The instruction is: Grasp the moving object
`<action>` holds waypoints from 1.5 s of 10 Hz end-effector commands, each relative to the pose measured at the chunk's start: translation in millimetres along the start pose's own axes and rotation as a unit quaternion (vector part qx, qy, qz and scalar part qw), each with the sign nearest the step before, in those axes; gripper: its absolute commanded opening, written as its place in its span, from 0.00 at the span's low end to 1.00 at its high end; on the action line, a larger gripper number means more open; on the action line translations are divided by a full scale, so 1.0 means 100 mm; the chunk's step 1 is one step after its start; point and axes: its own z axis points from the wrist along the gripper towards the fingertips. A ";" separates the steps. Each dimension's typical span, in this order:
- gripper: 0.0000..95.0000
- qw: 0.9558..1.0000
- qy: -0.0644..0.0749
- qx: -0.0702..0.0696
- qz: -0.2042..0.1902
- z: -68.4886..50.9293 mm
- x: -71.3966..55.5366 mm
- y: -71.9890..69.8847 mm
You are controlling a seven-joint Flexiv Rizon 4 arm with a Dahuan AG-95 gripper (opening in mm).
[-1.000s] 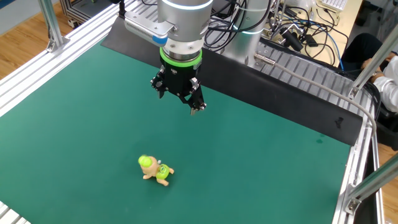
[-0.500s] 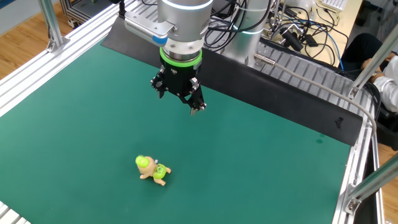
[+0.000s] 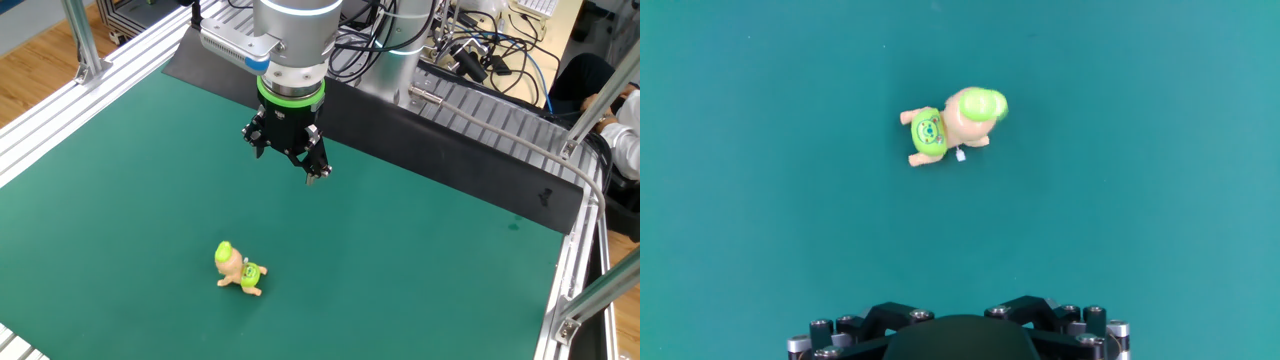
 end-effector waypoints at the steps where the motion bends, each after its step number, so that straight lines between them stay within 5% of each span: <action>1: 0.00 0.996 0.001 -0.026 0.089 0.00 0.01 0.00; 4: 0.00 0.996 -0.008 -0.026 0.089 0.06 0.12 0.03; 9: 0.00 0.997 -0.027 -0.015 0.071 0.07 0.09 0.03; 13: 0.00 0.988 -0.028 -0.018 0.150 0.06 -0.12 0.02; 15: 0.00 0.995 -0.044 -0.013 0.091 0.07 -0.24 0.01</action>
